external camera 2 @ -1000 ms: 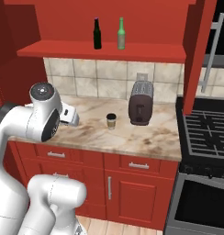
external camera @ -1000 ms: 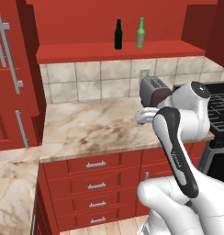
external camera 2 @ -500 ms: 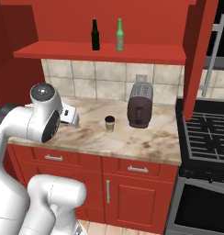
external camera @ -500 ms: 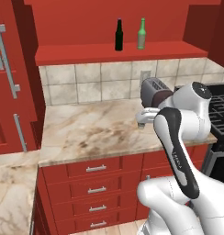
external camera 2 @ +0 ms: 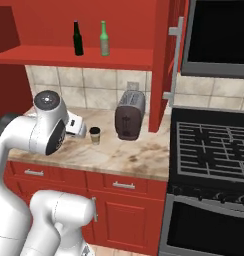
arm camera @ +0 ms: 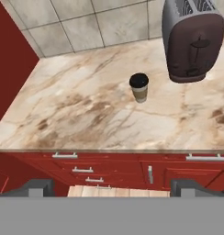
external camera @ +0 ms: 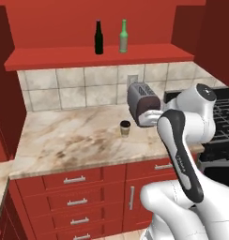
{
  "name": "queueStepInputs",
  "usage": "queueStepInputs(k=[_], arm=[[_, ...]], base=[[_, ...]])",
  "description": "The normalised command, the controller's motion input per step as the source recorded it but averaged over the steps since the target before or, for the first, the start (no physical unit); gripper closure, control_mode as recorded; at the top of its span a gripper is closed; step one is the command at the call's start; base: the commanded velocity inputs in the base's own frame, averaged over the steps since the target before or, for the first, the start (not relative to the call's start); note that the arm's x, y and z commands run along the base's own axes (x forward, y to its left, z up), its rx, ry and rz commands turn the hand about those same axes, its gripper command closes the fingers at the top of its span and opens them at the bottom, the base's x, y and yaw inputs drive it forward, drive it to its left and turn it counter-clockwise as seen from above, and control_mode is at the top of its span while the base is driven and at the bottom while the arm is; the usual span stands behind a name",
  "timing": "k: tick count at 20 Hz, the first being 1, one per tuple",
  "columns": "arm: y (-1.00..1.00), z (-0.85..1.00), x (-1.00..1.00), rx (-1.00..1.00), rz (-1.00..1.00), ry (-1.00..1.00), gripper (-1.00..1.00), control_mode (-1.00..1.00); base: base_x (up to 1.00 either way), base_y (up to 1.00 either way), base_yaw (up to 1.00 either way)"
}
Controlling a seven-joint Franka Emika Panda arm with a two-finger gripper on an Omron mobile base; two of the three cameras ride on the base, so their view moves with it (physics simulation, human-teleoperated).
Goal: Sort all alcoholic drinks to one cabinet, and non-alcoholic drinks to the other.
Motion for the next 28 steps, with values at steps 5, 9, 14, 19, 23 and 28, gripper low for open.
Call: queueStepInputs(k=[5, 9, 14, 19, 23, 28], arm=[[0.00, 0.00, 0.00, 0.00, 0.00, 0.00, -1.00, 1.00], [0.00, 0.00, 0.00, 0.00, 0.00, 0.00, -1.00, 1.00], [0.00, 0.00, 0.00, 0.00, 0.00, 0.00, -1.00, 1.00], [0.00, 0.00, 0.00, 0.00, 0.00, 0.00, -1.00, 1.00], [0.00, 0.00, 0.00, 0.00, 0.00, 0.00, -1.00, 1.00], [-0.07, -0.30, 0.02, -0.01, 0.00, 0.00, -1.00, -1.00]], base=[[0.29, -0.08, 0.00], [0.24, 0.28, 0.09], [0.37, 0.36, 0.08], [0.38, 0.29, 0.05], [0.21, 0.03, 0.01], [0.00, 0.00, 0.00]])
